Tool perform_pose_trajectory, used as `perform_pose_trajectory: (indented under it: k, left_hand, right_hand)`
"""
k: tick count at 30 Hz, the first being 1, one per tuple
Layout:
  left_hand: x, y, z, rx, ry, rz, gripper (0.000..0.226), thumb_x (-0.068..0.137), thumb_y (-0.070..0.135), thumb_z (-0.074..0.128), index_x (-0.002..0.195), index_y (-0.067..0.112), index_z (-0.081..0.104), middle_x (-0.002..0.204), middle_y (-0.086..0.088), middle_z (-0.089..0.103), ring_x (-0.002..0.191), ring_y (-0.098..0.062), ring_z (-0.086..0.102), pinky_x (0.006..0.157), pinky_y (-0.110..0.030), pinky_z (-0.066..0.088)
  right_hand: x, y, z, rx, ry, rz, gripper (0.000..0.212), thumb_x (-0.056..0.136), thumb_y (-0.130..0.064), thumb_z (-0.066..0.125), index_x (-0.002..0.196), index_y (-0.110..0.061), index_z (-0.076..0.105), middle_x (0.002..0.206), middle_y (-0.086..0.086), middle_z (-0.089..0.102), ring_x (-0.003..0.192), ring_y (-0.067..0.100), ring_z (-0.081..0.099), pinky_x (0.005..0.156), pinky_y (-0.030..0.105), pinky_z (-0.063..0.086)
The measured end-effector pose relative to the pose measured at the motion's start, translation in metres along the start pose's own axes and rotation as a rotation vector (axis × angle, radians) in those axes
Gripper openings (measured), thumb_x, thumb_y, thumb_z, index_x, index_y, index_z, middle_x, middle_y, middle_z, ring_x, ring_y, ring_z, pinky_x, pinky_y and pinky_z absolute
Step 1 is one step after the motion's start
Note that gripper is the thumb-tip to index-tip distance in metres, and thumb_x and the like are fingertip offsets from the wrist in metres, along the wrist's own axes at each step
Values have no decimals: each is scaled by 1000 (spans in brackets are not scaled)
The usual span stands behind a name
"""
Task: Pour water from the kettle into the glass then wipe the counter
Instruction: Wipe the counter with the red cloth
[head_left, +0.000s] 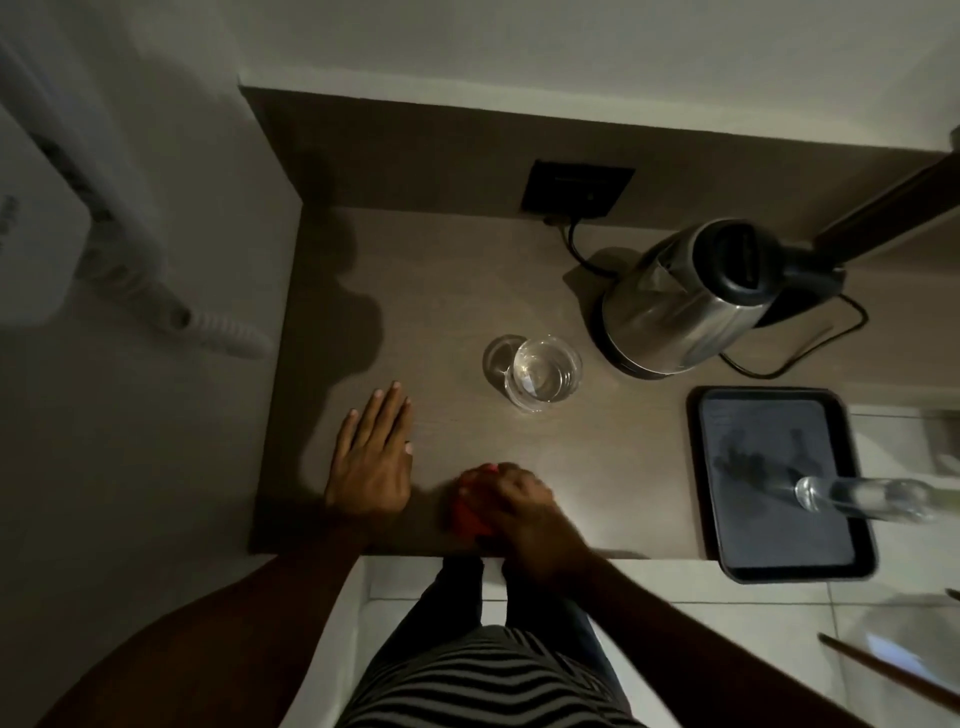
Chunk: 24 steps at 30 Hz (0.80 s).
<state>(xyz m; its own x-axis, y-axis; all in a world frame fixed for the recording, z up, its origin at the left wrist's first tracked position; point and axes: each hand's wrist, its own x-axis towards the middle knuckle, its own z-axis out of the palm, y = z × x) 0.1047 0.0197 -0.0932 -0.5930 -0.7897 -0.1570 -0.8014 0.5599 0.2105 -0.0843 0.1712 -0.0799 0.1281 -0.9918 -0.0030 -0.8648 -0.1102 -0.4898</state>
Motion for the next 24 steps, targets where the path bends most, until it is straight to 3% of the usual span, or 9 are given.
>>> perform_pose_trajectory:
  k: [1,3,7,10,12,15,20,22,24]
  left_hand:
    - [0,1,0,-2,-8,1,56,97,33,24,150,15,31,162,-4,26,150,-22,23,121,-46,22]
    - [1,-1,1,-3,-12,5,56,98,35,22,151,16,29,162,-4,24,150,-22,23,122,-44,20]
    - [1,-1,0,-9,2,4,55,99,34,23,150,15,29,161,-5,27,150,-23,25,121,-45,21]
    - [3,1,-1,-6,-14,-5,56,98,34,23,150,15,30,161,-5,27,150,-23,25,121,-46,23]
    - [3,2,0,-6,-10,-6,56,98,34,23,150,16,29,162,-4,26,150,-22,24,122,-45,22]
    - [1,1,2,-5,7,-4,56,98,34,25,150,16,30,162,-4,26,150,-21,23,122,-44,20]
    - [2,1,-2,-9,2,2,56,97,34,25,149,15,33,161,-5,29,149,-23,26,121,-45,23]
    - [3,2,-3,-7,-14,-9,57,97,35,24,149,15,33,160,-6,29,149,-23,27,121,-46,24]
    - [3,1,-4,-14,-28,-10,57,97,36,23,149,15,33,161,-5,29,149,-23,27,121,-46,24]
  right_hand:
    - [-8,18,-11,-41,33,-1,35,96,-39,50,124,-23,64,127,8,63,114,31,55,91,49,51]
    - [-18,52,-32,-107,166,177,34,90,-32,55,115,-13,70,120,20,65,110,34,49,86,53,51]
    - [-15,74,-43,-90,381,718,50,86,-17,67,134,-8,55,132,28,50,112,48,43,92,53,43]
    - [6,46,-25,-29,516,930,52,85,-12,65,136,-5,53,135,29,47,113,50,42,95,50,39]
    - [18,19,-12,21,504,894,52,83,-15,64,133,-5,56,134,29,49,112,50,43,94,50,41]
    - [27,-14,8,22,302,650,56,77,-22,76,129,-7,61,129,29,56,111,53,51,88,57,51]
    - [21,-2,-3,-2,111,328,77,69,-36,83,136,-15,53,131,21,59,112,46,55,86,53,53]
    - [9,20,-19,-61,55,317,69,73,-36,79,135,-17,54,133,20,58,110,46,56,84,52,52]
    - [-3,46,-36,-98,113,421,60,76,-27,75,132,-15,59,132,21,58,108,46,56,86,51,50]
